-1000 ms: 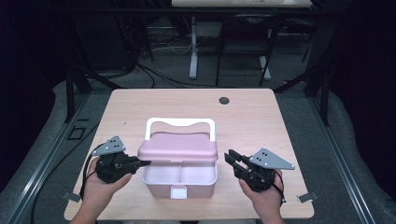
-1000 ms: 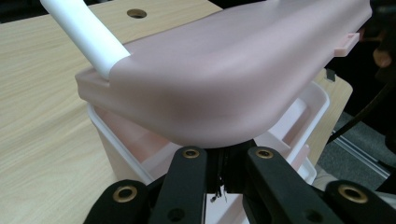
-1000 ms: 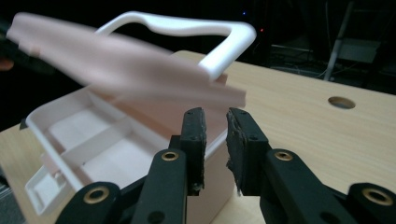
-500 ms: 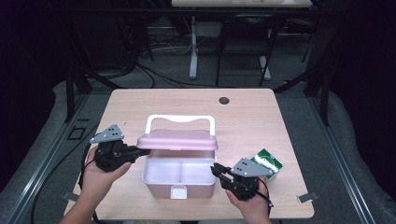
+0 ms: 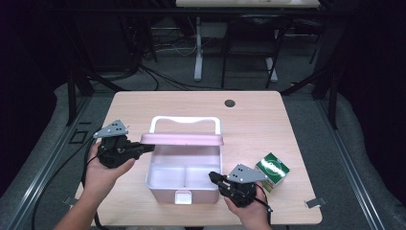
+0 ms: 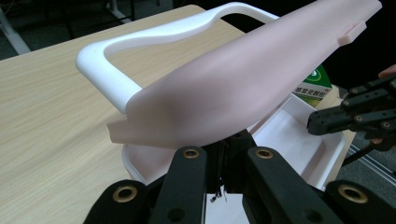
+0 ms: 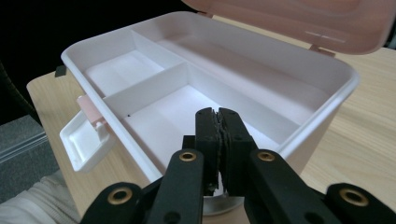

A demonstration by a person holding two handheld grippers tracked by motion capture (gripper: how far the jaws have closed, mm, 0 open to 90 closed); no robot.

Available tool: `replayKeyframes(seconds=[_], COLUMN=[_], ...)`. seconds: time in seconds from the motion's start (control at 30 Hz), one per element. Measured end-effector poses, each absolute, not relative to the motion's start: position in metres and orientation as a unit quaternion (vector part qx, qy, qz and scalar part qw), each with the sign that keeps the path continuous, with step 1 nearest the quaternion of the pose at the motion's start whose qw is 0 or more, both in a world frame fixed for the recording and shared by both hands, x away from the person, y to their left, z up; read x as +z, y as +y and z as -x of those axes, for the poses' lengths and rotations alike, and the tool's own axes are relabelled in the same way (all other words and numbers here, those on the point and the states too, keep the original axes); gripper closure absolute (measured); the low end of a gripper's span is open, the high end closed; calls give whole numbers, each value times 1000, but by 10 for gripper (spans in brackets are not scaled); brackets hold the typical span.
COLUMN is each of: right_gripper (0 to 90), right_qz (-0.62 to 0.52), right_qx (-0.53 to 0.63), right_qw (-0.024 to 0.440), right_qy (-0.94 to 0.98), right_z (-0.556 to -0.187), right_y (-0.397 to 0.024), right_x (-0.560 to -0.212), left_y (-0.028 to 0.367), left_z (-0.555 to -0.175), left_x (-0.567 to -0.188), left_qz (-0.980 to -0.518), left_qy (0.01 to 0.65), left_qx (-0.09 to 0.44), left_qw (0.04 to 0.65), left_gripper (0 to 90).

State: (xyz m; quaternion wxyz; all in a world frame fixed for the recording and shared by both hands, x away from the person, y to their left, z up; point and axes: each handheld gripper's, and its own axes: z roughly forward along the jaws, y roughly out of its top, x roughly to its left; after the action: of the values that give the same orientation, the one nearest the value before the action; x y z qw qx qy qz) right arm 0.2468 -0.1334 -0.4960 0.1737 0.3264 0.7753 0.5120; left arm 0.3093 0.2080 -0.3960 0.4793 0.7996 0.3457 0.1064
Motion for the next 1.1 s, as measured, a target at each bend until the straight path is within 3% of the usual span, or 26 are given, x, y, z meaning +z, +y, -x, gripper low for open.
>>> replayKeyframes(seconds=[1.1], right_gripper=[889], right_qz=[-313], right_qx=[508], right_qw=[180], right_qy=[782], right_z=[-244], right_y=[-127], right_x=[-503], left_y=[209], left_z=[-365], left_x=[-390], left_qz=[-779], left_qy=[403], left_qx=[125], left_qw=[464], left_gripper=[864])
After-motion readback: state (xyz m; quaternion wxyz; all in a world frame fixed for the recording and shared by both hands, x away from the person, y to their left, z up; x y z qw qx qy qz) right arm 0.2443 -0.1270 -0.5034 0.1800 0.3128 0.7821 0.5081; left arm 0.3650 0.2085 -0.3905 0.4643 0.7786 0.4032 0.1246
